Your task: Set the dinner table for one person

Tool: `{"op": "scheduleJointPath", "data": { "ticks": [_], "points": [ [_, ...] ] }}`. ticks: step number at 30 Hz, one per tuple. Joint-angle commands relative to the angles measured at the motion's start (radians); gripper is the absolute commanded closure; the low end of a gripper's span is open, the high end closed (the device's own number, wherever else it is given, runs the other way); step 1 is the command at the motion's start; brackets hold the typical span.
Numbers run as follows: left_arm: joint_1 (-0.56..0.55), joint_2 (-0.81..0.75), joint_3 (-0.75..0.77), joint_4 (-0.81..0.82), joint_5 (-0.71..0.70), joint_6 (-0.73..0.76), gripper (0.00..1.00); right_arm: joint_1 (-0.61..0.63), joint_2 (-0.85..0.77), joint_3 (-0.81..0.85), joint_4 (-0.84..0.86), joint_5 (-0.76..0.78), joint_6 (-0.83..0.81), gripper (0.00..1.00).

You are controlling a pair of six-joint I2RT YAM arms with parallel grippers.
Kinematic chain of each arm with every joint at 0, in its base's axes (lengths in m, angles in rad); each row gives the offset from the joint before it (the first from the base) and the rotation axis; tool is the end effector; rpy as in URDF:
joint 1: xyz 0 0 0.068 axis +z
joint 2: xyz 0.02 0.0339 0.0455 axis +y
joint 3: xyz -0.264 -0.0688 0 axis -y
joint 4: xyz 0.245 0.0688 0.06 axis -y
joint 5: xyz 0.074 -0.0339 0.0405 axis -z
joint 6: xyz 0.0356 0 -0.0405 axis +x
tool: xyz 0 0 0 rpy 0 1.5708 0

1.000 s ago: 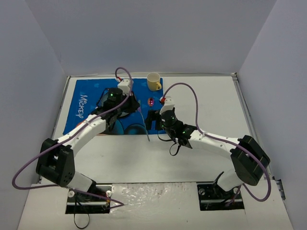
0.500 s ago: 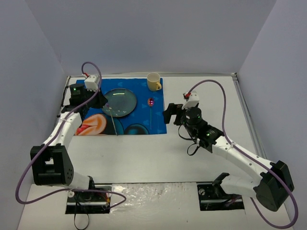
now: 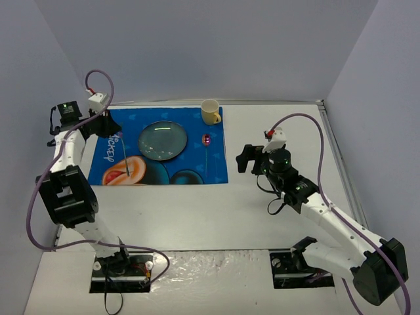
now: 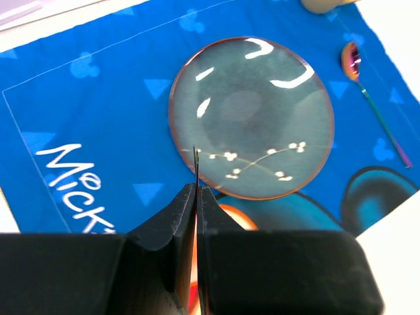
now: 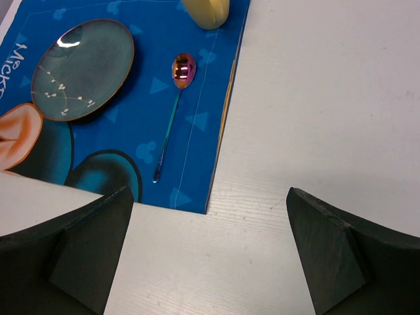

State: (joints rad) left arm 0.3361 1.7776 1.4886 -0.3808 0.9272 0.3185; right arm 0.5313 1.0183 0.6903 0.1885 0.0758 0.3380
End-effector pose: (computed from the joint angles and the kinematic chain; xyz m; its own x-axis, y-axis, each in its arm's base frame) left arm 0.3879 0.1053 0.3004 -0.4332 0.0477 -0.9000 0.5578 0.7986 -0.2262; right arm 0.2093 0.1199 0.3009 -0.2592 0.2312 -0.9377 -0.3759 0.8702 0.3184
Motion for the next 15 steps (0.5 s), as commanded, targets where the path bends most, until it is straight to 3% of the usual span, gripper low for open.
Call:
{"op": "scheduleJointPath", "data": {
  "ticks": [1, 8, 15],
  "points": [
    [0.022, 0.071, 0.153, -0.160, 0.163, 0.194, 1.00, -0.041, -0.007, -0.002, 0.026, -0.045, -0.010, 0.00],
    [0.050, 0.254, 0.371, -0.373, 0.184, 0.349, 1.00, -0.099, 0.025, 0.010, 0.005, -0.065, 0.014, 0.00],
    [0.058, 0.411, 0.548, -0.510, 0.227, 0.410, 1.00, -0.125, 0.062, 0.025, -0.012, -0.106, 0.029, 0.00]
  ]
}}
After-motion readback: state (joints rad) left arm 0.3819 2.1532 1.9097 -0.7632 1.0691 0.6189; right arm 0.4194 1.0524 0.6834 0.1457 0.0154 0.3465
